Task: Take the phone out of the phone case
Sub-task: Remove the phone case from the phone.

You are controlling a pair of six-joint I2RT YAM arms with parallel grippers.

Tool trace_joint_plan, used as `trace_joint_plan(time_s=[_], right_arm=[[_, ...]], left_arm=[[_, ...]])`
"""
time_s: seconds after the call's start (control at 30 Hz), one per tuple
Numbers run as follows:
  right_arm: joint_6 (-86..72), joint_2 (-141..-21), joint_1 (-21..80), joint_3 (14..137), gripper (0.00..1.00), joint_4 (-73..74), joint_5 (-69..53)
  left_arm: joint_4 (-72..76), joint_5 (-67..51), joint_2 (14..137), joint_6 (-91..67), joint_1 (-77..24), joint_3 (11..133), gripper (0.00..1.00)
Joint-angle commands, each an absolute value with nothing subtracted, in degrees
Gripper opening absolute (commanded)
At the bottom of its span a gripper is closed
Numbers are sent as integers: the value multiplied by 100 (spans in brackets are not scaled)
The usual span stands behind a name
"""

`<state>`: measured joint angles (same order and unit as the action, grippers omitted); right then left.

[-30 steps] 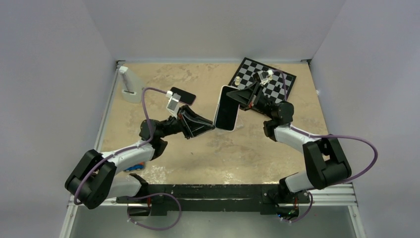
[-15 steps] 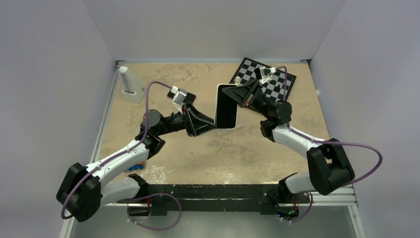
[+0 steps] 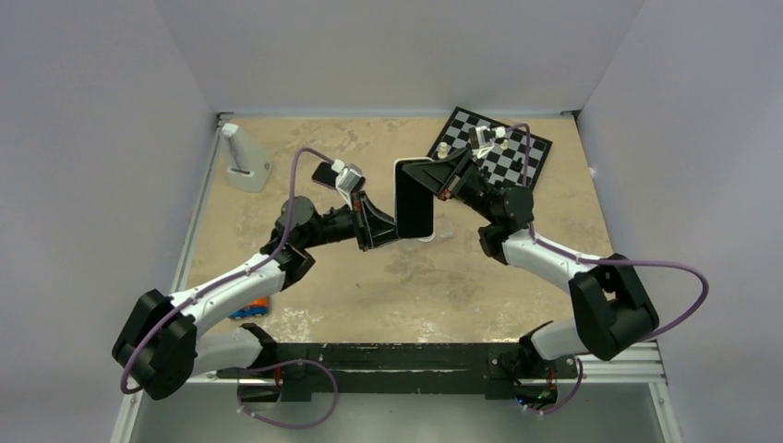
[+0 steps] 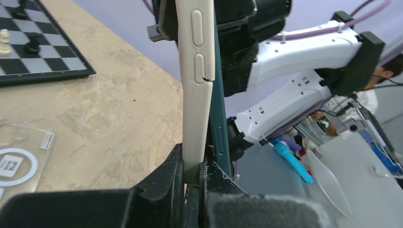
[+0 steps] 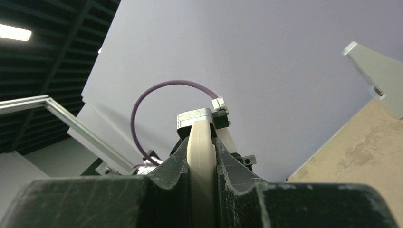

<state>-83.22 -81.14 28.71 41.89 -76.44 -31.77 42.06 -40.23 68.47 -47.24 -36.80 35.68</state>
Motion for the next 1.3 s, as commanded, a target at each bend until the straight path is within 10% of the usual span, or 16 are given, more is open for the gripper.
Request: trace_joint_plan(time_s=[0.0, 0.2, 0.43, 0.63, 1.0, 1.27], right_arm=[[-8521, -7671, 3401, 4660, 0, -7493, -2961], [-9330, -7601, 3537, 4485, 0, -8649, -2273], [-10365, -7870, 3681, 4272, 0, -9935, -1264], [-9777, -7494, 3429, 3992, 0, -9014, -1686], [-7447, -6095, 2712, 3708, 0, -5810, -2430], [-7132, -5983, 2497, 3760, 0, -5341, -2388]], left_arm=[[2587, -2199, 6924, -3533, -3683, 4048, 0], [1146, 850, 6520, -2941, -3744, 3841, 0], [1592, 970, 6237, -3180, -3746, 3482, 0], [1621, -730, 6178, -3413, -3652, 3659, 0], [1631, -4152, 5574, -3972, -3361, 3615, 57], [2044, -5193, 5185, -4598, -3375, 3731, 46]])
